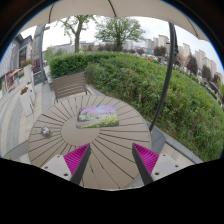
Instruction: Arrange mouse
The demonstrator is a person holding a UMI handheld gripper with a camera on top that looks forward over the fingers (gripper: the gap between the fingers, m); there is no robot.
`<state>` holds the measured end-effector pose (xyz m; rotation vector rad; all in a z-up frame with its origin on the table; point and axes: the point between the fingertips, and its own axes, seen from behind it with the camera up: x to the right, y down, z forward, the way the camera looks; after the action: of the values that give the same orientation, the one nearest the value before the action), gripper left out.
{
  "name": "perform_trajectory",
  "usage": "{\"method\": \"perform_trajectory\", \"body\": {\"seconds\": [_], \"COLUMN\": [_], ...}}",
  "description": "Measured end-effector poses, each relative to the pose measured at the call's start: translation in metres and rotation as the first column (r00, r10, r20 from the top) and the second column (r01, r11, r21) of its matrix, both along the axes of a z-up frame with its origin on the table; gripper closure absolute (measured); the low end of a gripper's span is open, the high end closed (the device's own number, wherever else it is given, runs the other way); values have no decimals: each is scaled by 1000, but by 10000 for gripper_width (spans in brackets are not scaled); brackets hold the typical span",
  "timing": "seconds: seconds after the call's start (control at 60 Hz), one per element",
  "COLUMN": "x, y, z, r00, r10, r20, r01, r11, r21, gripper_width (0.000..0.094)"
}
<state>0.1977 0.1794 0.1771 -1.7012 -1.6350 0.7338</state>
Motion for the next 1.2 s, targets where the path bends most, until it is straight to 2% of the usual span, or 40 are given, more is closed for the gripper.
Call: {"method": "perform_trajectory", "body": {"seconds": [0.217, 0.333, 0.617, 0.9, 1.2], "x": [11, 20, 19, -50, -133], "y": [-111, -181, -321, -380, -388], "z": [-6, -9, -46, -109, -176], "r00": [998, 991, 973, 968, 976], "r10": [68, 132, 220, 234, 198], "r20": [-14, -36, -71, -94, -89], "r01": [-68, -134, -225, -239, -199], "r11": [997, 990, 973, 970, 980], "r21": [-31, -50, -59, -35, 4], "gripper_width": [77, 75, 83, 83, 82]}}
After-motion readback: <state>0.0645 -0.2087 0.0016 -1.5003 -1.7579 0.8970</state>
